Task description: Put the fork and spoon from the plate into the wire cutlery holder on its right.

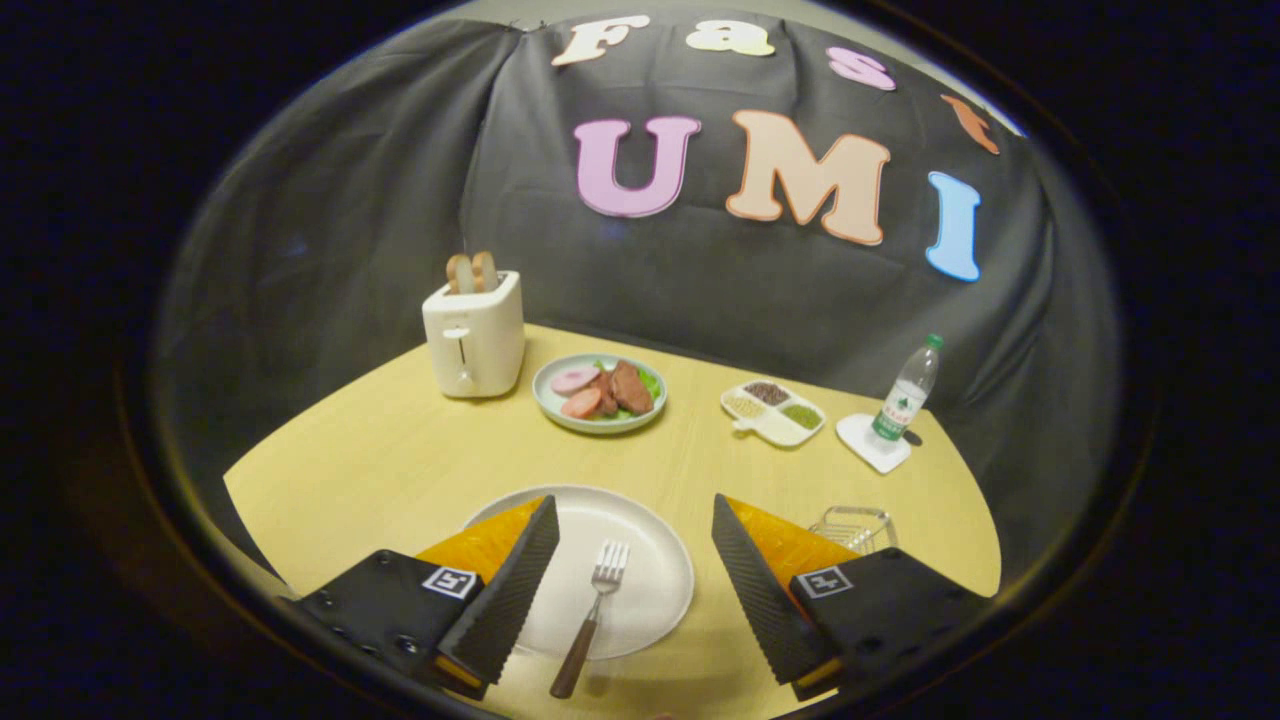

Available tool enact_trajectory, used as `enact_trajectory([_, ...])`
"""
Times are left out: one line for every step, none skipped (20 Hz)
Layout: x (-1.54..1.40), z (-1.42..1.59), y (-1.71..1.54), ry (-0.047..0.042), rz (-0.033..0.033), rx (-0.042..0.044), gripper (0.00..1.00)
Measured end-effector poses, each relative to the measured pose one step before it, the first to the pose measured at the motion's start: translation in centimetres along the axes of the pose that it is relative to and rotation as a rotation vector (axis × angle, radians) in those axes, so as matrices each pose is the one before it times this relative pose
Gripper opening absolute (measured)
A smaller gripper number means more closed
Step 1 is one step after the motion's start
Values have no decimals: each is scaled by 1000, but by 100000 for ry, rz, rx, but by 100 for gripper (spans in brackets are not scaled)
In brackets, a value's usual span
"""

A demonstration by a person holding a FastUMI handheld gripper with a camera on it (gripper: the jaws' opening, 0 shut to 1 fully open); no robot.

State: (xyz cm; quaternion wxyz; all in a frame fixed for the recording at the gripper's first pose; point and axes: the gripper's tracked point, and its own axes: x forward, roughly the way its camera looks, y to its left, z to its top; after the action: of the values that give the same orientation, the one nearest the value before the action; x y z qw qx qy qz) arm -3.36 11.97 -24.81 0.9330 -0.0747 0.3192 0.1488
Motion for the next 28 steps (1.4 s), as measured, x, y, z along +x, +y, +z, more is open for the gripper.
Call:
enact_trajectory([299, -1017, 70, 3349, -90, -511, 99])
enact_trajectory([529, -1094, 20, 3600, -255, -676, 99])
enact_trajectory([391, -952, 61, 3618, 88, -443, 99])
enact_trajectory([379, -996, 228, 3898, 406, -399, 99])
enact_trajectory([192, -950, 273, 2910, 521, -227, 99])
enact_trajectory([216, -784, 226, 2702, 499, -372, 99])
enact_trajectory([173, -751, 97, 2294, 414, -441, 99])
enact_trajectory([204, -627, 282, 2108, 253, -497, 99])
enact_trajectory([221, -637, 157, 2144, 599, -495, 99])
enact_trajectory([269, -479, 186, 1932, 380, -606, 99])
enact_trajectory([222, -474, 149, 2098, 419, -731, 99])
enact_trajectory([280, -610, 118, 2218, 324, -705, 99])
enact_trajectory([197, -537, 119, 1902, 142, -606, 99])
enact_trajectory([230, -341, 109, 1251, 151, -686, 99])
enact_trajectory([235, -350, 125, 1228, 101, -740, 99])
enact_trajectory([148, -311, 96, 1408, 245, -661, 99])
enact_trajectory([220, -297, 122, 1379, 401, -635, 99])
enact_trajectory([151, -257, 166, 1590, 551, -258, 96])
enact_trajectory([191, -250, 264, 1503, 1036, 272, 89])
enact_trajectory([233, -208, 195, 1758, 664, 260, 82])
enact_trajectory([77, -138, -242, 989, -650, -221, 75])
enact_trajectory([119, -71, -108, 1062, -106, 97, 68])
enact_trajectory([65, -50, 229, 562, 655, 838, 61])
enact_trajectory([-5, 42, 31, 791, 161, 396, 54])
enact_trajectory([40, -48, 41, 879, 506, 726, 47])
enact_trajectory([78, -93, 112, 734, 249, 811, 40])
enact_trajectory([55, 116, 66, 584, 266, 607, 35])
enact_trajectory([-282, -120, -159, 700, -191, 910, 30])
